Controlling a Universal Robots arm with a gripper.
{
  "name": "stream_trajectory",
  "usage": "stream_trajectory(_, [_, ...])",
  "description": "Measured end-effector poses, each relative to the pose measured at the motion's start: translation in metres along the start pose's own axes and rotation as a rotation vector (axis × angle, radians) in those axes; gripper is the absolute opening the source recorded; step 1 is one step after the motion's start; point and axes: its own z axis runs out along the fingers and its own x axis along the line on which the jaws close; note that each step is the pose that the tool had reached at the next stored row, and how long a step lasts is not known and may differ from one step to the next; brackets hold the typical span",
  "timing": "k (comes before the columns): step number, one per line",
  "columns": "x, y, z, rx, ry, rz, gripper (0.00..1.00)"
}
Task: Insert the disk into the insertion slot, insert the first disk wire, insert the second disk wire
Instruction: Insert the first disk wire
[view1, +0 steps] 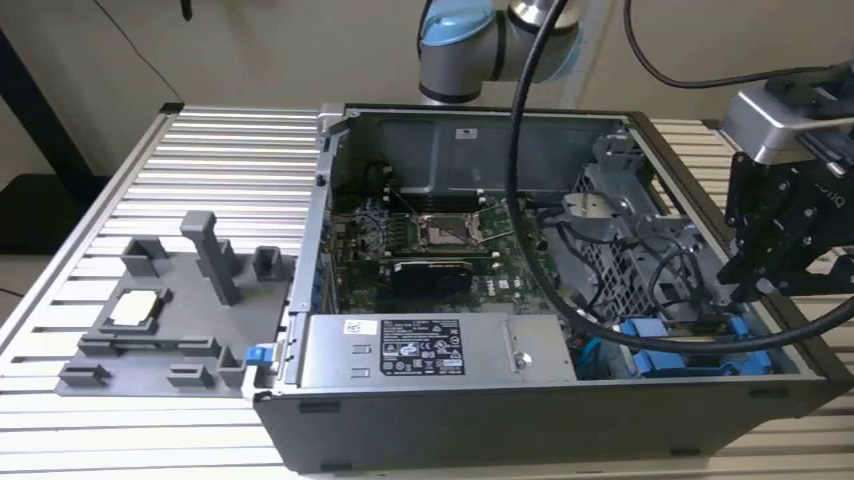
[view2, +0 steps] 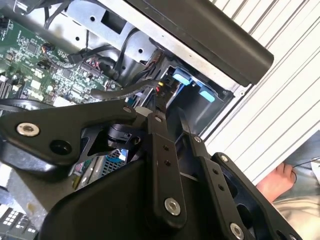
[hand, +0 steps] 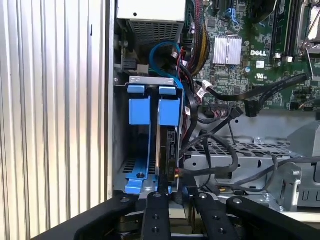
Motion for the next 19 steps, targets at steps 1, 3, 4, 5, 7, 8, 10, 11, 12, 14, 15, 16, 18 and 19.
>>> stream_trajectory(1, [0.0000,0.0003,-0.0005,-0.0009,-0.0019,-0.004,0.26])
stream_trajectory(3, [-0.0001,0.0011,-0.0014,-0.0027,-0.0077,-0.012,0.26])
stream_trajectory(4, [-0.0002,0.0018,-0.0021,-0.0035,-0.0107,-0.014,0.26])
stream_trajectory(5, [-0.0001,0.0021,-0.0030,-0.0037,-0.0162,-0.014,0.26])
stream_trajectory(7, [-0.0002,0.0026,-0.0049,-0.0048,-0.0250,-0.014,0.26])
stream_trajectory(8, [-0.0001,0.0030,-0.0052,-0.0046,-0.0312,-0.013,0.26])
stream_trajectory(10, [-0.0001,0.0036,-0.0052,-0.0033,-0.0592,-0.012,0.26])
stream_trajectory(11, [-0.0001,0.0042,-0.0053,-0.0024,-0.0773,-0.011,0.26])
stream_trajectory(12, [-0.0001,0.0046,-0.0053,-0.0015,-0.0953,-0.010,0.26])
stream_trajectory(14, [0.0001,0.0050,-0.0052,-0.0004,-0.1257,-0.008,0.26])
stream_trajectory(15, [0.0000,0.0050,-0.0053,-0.0023,-0.1285,-0.008,0.26])
stream_trajectory(16, [0.0000,0.0051,-0.0053,-0.0038,-0.1287,-0.008,0.26])
stream_trajectory(18, [0.0000,0.0051,-0.0053,-0.0047,-0.1290,-0.007,0.26])
stream_trajectory(19, [0.0001,0.0052,-0.0050,-0.0048,-0.1294,-0.007,0.26])
